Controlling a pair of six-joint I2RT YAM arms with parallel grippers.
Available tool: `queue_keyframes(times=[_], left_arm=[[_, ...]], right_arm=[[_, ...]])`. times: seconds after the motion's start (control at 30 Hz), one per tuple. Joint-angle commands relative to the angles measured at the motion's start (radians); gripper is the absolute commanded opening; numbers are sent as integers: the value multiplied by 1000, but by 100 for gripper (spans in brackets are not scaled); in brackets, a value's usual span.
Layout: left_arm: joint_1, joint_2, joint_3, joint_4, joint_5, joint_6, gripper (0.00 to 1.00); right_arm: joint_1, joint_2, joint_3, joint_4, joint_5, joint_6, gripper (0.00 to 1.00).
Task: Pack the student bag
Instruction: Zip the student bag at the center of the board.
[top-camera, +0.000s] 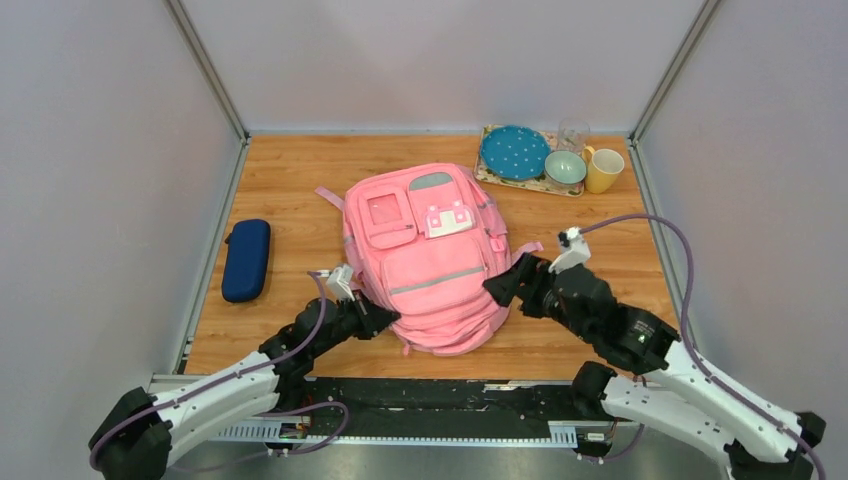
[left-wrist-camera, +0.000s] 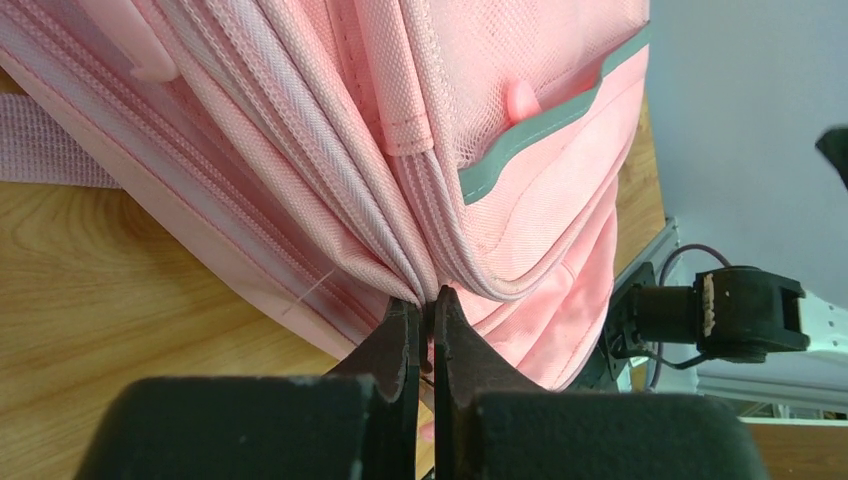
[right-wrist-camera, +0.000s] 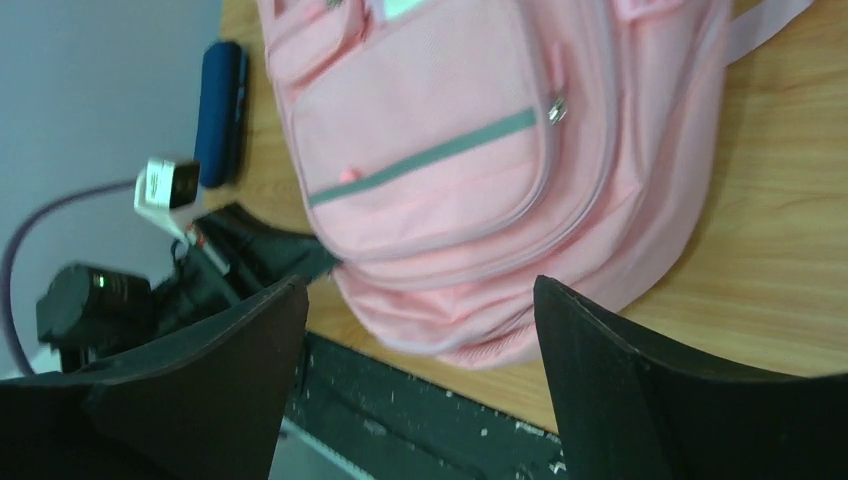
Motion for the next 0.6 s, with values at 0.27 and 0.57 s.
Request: queue_keyframes(times=[0.27,0.57], left_arm=[[-80,178,163,33,62,28,0],[-107,241,223,15,113,46,0]], right_arm=[[838,462,113,-183,662,539,80],[859,749,283,-127,656,562,66]])
